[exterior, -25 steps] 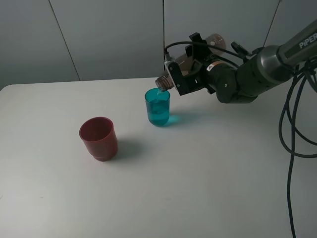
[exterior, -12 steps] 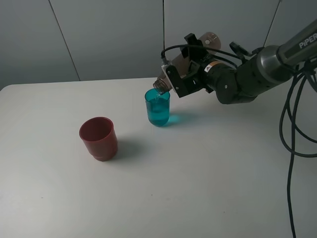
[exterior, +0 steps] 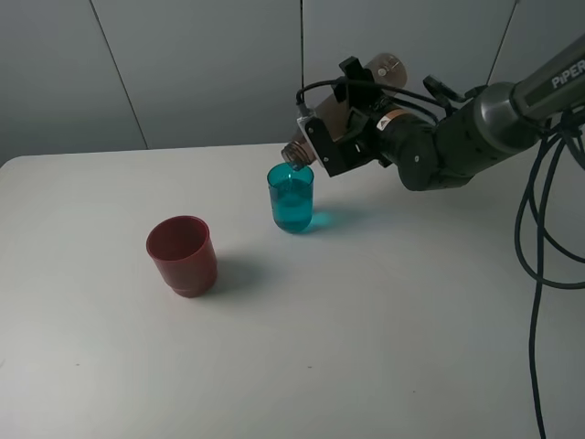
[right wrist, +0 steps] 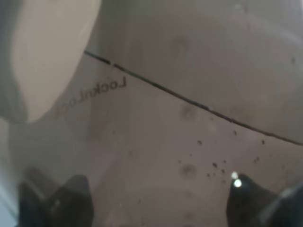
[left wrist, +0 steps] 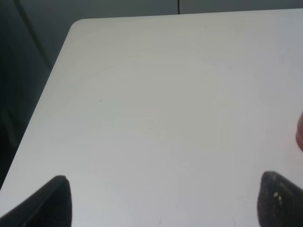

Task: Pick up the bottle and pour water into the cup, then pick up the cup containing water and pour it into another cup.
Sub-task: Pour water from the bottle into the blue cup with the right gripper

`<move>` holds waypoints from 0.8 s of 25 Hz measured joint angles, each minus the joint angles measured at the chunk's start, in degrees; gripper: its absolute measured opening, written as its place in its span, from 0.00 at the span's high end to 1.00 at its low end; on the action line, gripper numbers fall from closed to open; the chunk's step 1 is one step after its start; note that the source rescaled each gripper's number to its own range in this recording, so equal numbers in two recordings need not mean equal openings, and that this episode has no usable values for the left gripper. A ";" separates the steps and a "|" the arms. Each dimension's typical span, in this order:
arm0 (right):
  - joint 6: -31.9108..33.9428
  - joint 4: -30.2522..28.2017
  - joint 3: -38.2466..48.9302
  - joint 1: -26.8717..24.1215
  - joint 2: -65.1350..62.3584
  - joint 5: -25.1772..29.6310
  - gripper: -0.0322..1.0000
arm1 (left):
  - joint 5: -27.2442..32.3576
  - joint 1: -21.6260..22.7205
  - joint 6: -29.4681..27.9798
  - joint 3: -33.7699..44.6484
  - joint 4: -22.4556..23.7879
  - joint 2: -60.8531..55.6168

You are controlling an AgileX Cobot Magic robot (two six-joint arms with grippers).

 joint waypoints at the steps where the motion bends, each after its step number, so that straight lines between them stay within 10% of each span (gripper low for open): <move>1: 0.00 -0.10 0.00 0.00 0.00 -0.12 0.97 | 0.00 0.00 0.00 0.00 0.00 0.00; 20: 0.00 -4.06 -0.09 0.00 0.00 -1.90 0.97 | 0.00 0.00 0.40 0.00 0.00 0.00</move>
